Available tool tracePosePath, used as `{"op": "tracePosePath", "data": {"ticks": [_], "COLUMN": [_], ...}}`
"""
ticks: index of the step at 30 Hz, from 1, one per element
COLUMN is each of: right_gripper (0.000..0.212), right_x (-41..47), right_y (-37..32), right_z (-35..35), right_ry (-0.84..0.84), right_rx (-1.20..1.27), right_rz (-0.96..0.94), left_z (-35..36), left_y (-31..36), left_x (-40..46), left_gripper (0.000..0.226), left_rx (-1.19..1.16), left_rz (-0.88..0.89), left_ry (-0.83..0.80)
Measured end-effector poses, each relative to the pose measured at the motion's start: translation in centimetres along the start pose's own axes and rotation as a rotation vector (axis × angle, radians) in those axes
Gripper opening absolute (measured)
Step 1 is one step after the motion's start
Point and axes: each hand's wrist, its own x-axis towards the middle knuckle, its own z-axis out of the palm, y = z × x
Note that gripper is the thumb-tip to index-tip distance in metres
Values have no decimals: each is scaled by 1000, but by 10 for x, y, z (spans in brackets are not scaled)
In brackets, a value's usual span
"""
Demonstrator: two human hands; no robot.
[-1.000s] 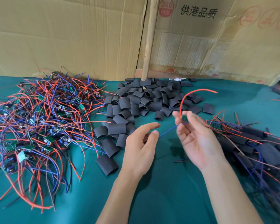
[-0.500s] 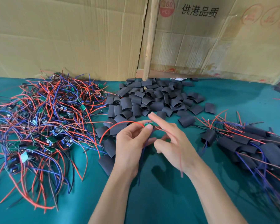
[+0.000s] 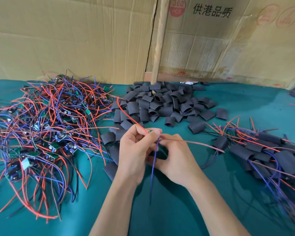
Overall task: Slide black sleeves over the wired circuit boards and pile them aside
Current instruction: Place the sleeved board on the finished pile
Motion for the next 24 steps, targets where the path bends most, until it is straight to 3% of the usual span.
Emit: {"op": "tracePosePath", "data": {"ticks": [3,9,10,12,17,20,24], "right_gripper": [33,21,27,36,31,33,33], "right_x": [0,0,0,-1,1,3,4], "right_y": [-3,-6,-4,-1,13,14,8], "right_z": [6,7,6,-1,-24,-27,-27], "right_ry": [49,129,164,244,419,405,363], "right_rx": [-24,-107,-90,7,423,702,954], "right_rz": [21,10,28,94,345,426,389], "left_z": [0,2,3,5,4,4,6], "left_y": [2,0,0,0,0,0,-2], "left_x": [0,-2,-3,-3,-2,-4,-6], "left_gripper": [26,20,19,23,17,16,26], "left_rx": [55,81,85,97,122,169,271], "left_rz": [17,57,61,58,-18,-27,-35], "left_ry": [-4,-8,-6,2,-8,-60,-130]}}
